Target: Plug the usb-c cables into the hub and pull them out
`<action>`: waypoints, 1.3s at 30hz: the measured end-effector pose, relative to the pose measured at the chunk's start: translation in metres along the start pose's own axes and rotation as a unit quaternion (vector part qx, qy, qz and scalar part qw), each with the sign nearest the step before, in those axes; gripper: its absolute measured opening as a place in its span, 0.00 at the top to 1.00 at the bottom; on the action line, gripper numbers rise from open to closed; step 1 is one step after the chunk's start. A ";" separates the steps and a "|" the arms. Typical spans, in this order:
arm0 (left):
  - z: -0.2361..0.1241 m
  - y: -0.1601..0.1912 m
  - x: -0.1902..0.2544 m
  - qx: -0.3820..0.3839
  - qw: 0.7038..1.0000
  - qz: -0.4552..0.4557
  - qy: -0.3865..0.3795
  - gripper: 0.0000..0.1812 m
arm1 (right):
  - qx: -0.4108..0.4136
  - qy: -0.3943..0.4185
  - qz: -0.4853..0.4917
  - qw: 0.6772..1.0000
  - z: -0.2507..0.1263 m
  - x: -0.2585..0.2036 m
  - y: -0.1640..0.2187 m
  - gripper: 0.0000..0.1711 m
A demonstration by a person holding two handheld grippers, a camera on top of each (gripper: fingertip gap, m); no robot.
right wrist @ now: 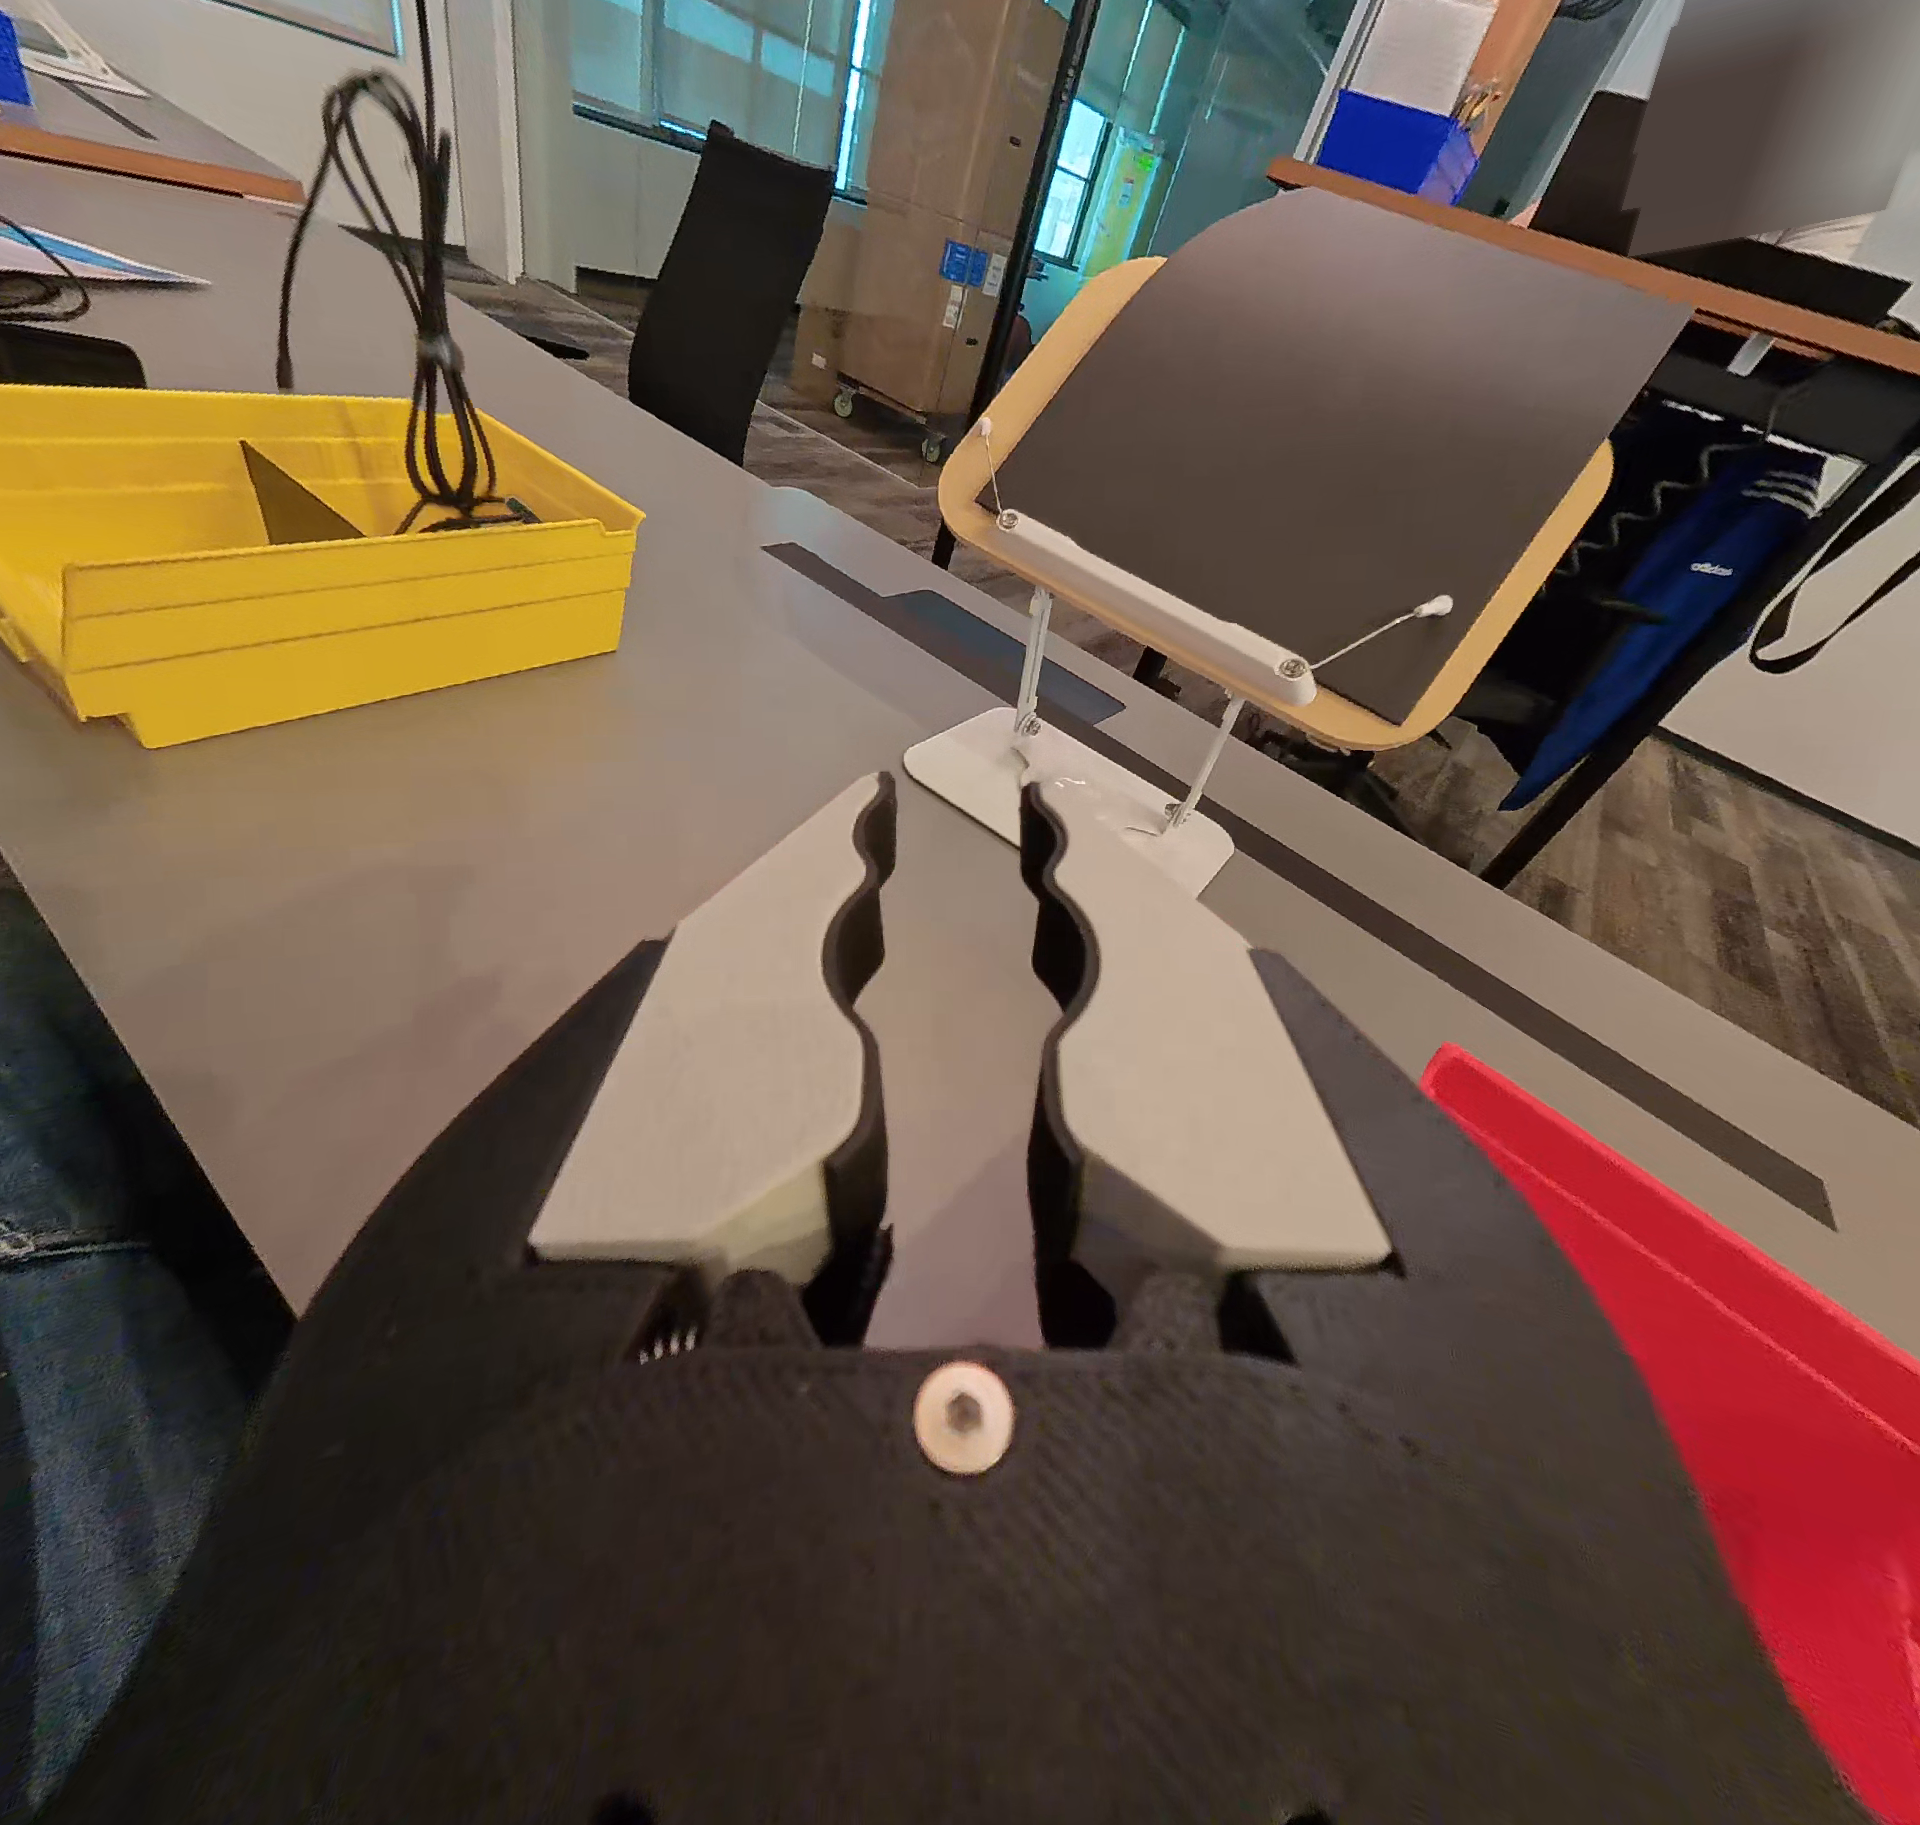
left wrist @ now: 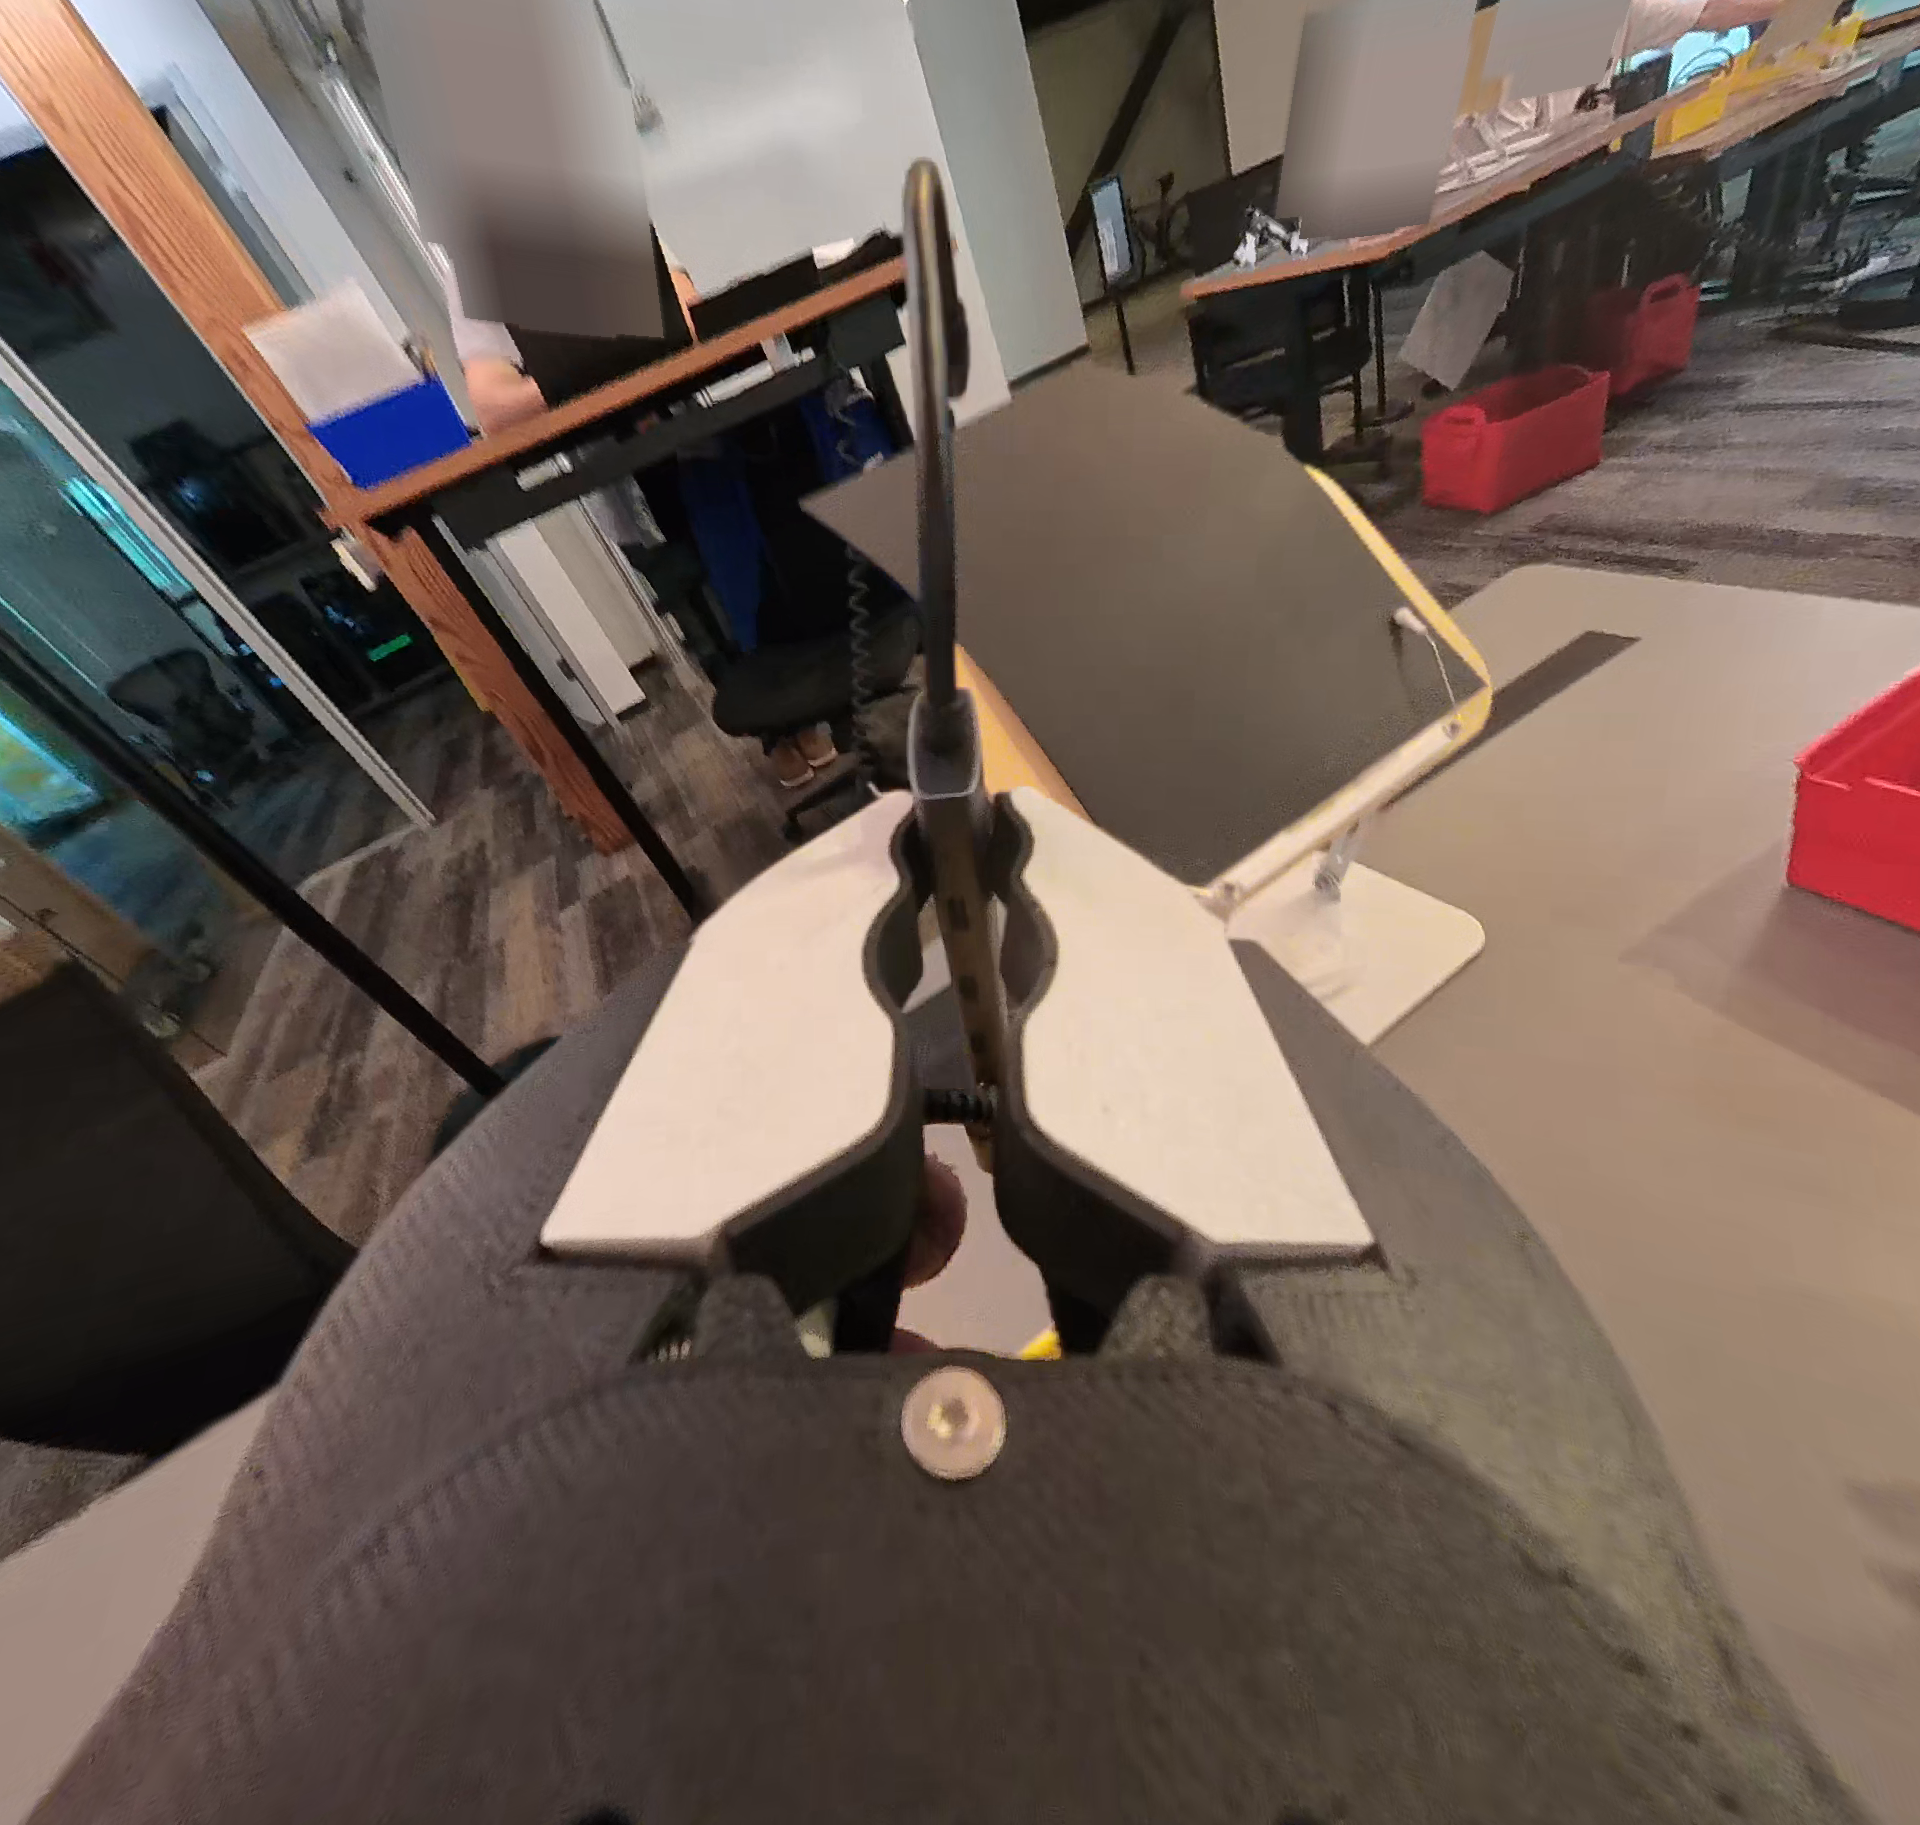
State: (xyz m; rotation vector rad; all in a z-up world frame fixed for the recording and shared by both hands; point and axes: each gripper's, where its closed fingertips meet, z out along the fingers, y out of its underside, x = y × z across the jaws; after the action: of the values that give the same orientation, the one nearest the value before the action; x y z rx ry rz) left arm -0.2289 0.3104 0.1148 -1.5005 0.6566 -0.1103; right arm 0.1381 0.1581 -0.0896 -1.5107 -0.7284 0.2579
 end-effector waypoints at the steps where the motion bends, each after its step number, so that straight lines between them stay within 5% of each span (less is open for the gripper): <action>1: -0.001 -0.014 -0.003 0.009 1.000 0.011 -0.004 0.94 | -0.001 0.000 0.002 1.000 -0.001 0.000 0.002 0.88; 8: 0.002 -0.098 0.022 0.062 0.996 0.056 0.017 0.95 | 0.009 -0.013 0.031 0.999 -0.003 -0.002 0.000 0.84; 19: 0.046 -0.147 0.184 0.104 0.977 0.022 0.187 0.94 | 0.009 -0.063 0.022 0.998 0.028 -0.039 -0.016 0.73; 24: 0.067 -0.097 0.233 0.082 0.972 -0.034 0.217 0.94 | 0.006 -0.078 0.028 0.996 0.040 -0.050 -0.011 0.71; 34: 0.084 0.074 0.280 -0.016 0.960 -0.190 0.206 0.95 | -0.025 -0.099 0.073 0.992 0.077 -0.067 0.015 0.64; 39: 0.075 0.114 0.282 -0.021 0.949 -0.246 0.195 0.95 | -0.054 -0.099 0.056 0.992 0.112 -0.079 0.032 0.64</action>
State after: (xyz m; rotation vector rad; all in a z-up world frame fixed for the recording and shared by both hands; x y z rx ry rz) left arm 0.0014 0.2590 -0.0916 -1.6741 0.5812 -0.7970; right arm 0.0217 0.2058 -0.1528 -1.6471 -0.8261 0.4632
